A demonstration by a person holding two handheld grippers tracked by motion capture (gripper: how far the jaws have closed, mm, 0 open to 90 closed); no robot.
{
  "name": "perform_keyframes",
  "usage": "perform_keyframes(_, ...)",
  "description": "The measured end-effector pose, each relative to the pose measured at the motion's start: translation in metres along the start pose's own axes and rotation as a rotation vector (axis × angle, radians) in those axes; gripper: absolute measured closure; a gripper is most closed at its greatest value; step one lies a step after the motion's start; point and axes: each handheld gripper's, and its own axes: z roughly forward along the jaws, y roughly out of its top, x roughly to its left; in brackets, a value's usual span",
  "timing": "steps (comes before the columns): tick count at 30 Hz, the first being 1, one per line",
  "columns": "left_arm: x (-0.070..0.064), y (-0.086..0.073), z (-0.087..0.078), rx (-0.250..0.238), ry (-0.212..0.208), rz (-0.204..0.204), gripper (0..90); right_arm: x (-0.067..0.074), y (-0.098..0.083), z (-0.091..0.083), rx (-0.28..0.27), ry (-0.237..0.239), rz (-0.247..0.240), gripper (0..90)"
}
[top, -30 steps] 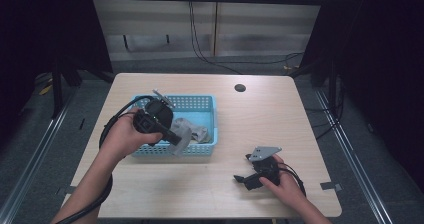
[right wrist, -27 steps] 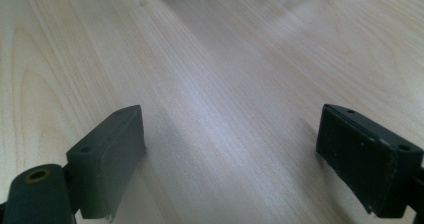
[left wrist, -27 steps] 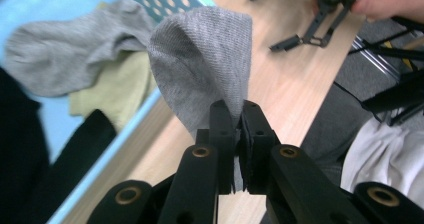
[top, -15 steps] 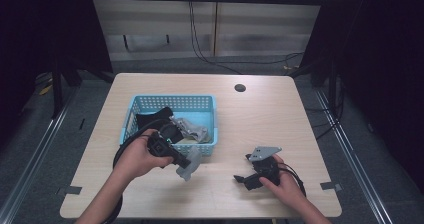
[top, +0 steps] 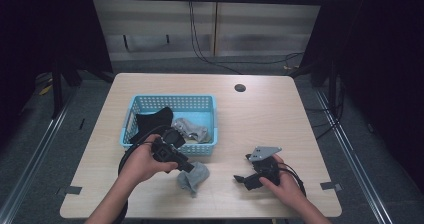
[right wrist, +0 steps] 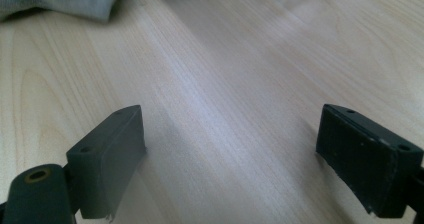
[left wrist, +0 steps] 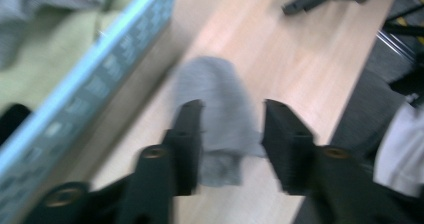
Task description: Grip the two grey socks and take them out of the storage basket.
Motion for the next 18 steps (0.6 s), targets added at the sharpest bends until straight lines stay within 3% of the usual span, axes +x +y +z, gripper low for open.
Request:
perform_keyframes(2, 0.002, 0.001, -0.005, -0.039, 0.011, -0.027, 46.9, 0.0, 0.0, 0.0, 0.0, 0.0, 0.0, 11.6)
perform_keyframes(11, 0.012, 0.011, -0.016, -0.056, 0.044, -0.044, 45.1, 0.0, 0.0, 0.0, 0.0, 0.0, 0.0, 11.6)
perform_keyframes(18, 0.032, 0.023, -0.016, -0.072, 0.101, -0.072, 44.5, 0.0, 0.0, 0.0, 0.0, 0.0, 0.0, 11.6)
